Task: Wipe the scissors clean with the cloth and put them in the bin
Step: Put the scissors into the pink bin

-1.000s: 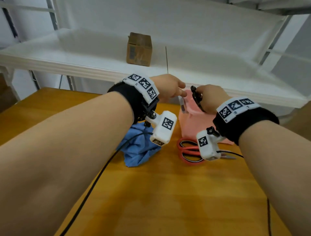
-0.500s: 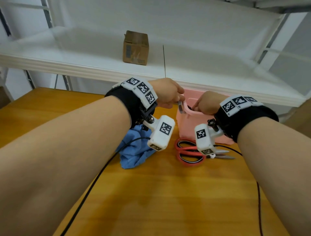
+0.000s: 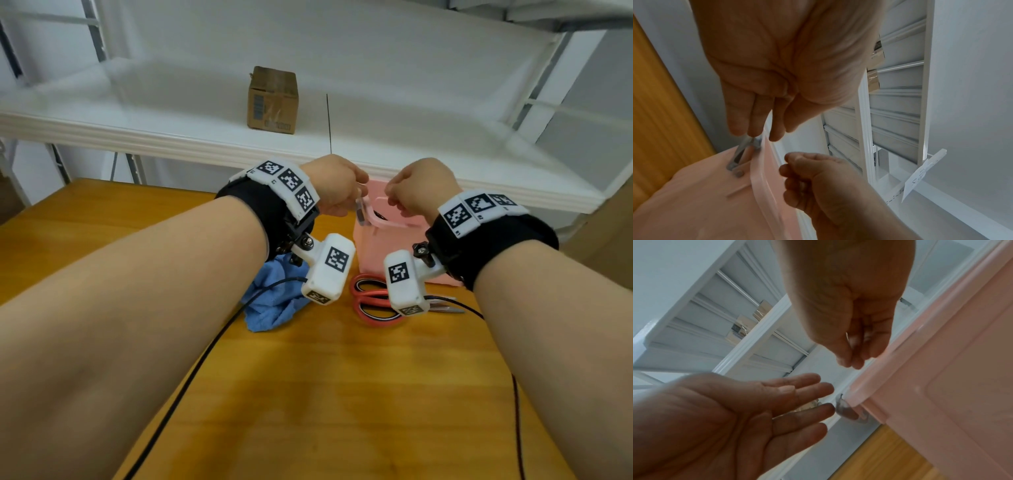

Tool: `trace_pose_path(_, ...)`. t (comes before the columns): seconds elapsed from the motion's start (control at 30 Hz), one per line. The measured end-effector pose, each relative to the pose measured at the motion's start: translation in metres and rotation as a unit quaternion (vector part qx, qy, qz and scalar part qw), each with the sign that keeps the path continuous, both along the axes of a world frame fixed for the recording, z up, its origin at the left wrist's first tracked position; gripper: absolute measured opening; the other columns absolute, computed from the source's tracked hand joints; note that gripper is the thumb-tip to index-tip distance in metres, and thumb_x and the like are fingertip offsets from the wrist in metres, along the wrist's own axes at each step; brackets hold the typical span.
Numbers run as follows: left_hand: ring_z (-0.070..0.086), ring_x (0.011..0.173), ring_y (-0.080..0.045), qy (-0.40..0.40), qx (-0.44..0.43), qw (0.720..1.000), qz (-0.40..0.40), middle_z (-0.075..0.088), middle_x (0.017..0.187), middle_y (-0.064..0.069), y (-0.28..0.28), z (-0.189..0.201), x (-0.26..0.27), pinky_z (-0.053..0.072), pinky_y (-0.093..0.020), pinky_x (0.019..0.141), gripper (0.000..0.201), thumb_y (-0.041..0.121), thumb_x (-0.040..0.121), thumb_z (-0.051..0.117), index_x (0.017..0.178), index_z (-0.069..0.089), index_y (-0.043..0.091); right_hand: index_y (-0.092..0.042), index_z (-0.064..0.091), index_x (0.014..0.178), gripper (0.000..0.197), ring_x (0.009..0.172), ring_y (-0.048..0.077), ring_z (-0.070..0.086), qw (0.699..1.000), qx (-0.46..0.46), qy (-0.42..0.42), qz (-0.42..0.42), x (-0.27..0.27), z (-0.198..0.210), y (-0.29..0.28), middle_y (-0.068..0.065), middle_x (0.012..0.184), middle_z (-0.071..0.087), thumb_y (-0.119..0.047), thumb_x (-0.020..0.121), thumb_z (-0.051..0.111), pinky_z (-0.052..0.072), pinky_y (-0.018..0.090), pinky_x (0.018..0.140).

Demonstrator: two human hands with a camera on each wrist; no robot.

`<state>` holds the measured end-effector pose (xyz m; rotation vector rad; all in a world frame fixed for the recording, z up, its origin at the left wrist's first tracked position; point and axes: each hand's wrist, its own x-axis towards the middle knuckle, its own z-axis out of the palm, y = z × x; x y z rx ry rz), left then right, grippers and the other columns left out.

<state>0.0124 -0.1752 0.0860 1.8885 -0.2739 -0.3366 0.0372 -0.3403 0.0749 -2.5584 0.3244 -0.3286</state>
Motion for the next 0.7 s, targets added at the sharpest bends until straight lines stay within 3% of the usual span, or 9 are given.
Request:
trace_pose_path(0.07, 0.067, 0.104, -0.022, 0.011, -0.017, 0.999, 0.026, 0.068, 0.119, -0.011, 0.001, 0.000, -0.006, 0.057, -0.036, 0.087, 0.028, -0.003, 0.098, 0.047, 0.122, 0.056, 0.006, -0.012, 0.073, 0.078, 0.013, 0.066, 0.021, 0.070, 0.997, 0.069, -0.030, 0.026, -0.020, 0.005, 0.006, 0.008, 0.080, 0.075, -0.011, 0.089, 0.067, 0.062, 0.035, 0.069)
trace_pose_path(0.13, 0.070, 0.098, -0.024, 0.037, -0.060, 0.995, 0.071, 0.071, 0.110, -0.014, 0.005, -0.002, -0.013, 0.058, -0.037, 0.082, 0.015, -0.001, 0.098, 0.048, 0.106, 0.059, 0.004, -0.011, 0.073, 0.080, 0.011, 0.056, 0.014, 0.063, 0.991, 0.102, -0.020, 0.082, -0.041, 0.008, 0.016, 0.010, 0.079, 0.075, -0.008, 0.089, 0.067, 0.055, 0.024, 0.052)
trace_pose_path(0.2, 0.069, 0.101, -0.026, 0.084, -0.099, 0.987, 0.094, 0.070, 0.110, -0.016, 0.011, -0.007, -0.022, 0.058, -0.034, 0.080, 0.020, -0.001, 0.099, 0.045, 0.114, 0.058, -0.001, -0.008, 0.073, 0.088, 0.006, 0.054, 0.011, 0.060, 0.985, 0.097, 0.024, 0.140, -0.058, 0.007, 0.025, 0.010, 0.079, 0.075, -0.007, 0.089, 0.067, 0.048, 0.019, 0.045)
trace_pose_path(0.27, 0.067, 0.105, -0.027, 0.115, -0.098, 0.985, 0.088, 0.069, 0.111, -0.017, 0.014, -0.016, -0.030, 0.056, -0.034, 0.079, 0.026, -0.003, 0.099, 0.040, 0.121, 0.056, -0.001, -0.009, 0.072, 0.092, 0.005, 0.056, 0.010, 0.063, 0.977, 0.064, 0.096, 0.180, -0.069, 0.000, 0.029, 0.005, 0.078, 0.076, -0.008, 0.091, 0.068, 0.048, 0.019, 0.046)
trace_pose_path(0.4, 0.070, 0.082, -0.023, 0.140, -0.070, 0.984, 0.081, 0.071, 0.092, -0.014, 0.017, -0.033, -0.041, 0.056, -0.032, 0.063, 0.026, -0.002, 0.098, 0.041, 0.117, 0.059, 0.001, -0.017, 0.075, 0.087, 0.007, 0.067, 0.013, 0.070, 0.965, -0.030, 0.174, 0.194, -0.078, -0.025, 0.027, 0.004, 0.078, 0.076, -0.010, 0.088, 0.074, 0.059, 0.024, 0.058)
trace_pose_path(0.5, 0.069, 0.084, -0.023, 0.154, -0.058, 0.984, 0.067, 0.071, 0.094, -0.013, 0.019, -0.040, -0.049, 0.057, -0.033, 0.069, 0.022, 0.001, 0.099, 0.042, 0.113, 0.059, 0.002, -0.018, 0.075, 0.096, 0.013, 0.075, 0.013, 0.066, 0.956, -0.096, 0.194, 0.199, -0.083, -0.039, 0.025, 0.001, 0.086, 0.073, -0.012, 0.085, 0.077, 0.059, 0.026, 0.071)
trace_pose_path(0.6, 0.067, 0.100, -0.026, 0.168, -0.052, 0.983, 0.056, 0.069, 0.095, -0.012, 0.020, -0.045, -0.054, 0.054, -0.035, 0.082, 0.024, 0.002, 0.101, 0.040, 0.116, 0.058, 0.003, -0.016, 0.074, 0.111, 0.030, 0.080, 0.012, 0.062, 0.944, -0.149, 0.222, 0.192, -0.089, -0.045, 0.026, 0.000, 0.100, 0.071, -0.016, 0.082, 0.081, 0.056, 0.032, 0.087)
trace_pose_path(0.7, 0.064, 0.112, -0.028, 0.175, -0.051, 0.982, 0.054, 0.067, 0.113, -0.015, 0.019, -0.048, -0.056, 0.052, -0.036, 0.086, 0.027, 0.002, 0.101, 0.039, 0.121, 0.058, 0.001, -0.018, 0.069, 0.123, 0.043, 0.096, 0.014, 0.059, 0.926, -0.217, 0.239, 0.197, -0.091, -0.051, 0.028, -0.001, 0.117, 0.068, -0.021, 0.082, 0.082, 0.048, 0.027, 0.085)
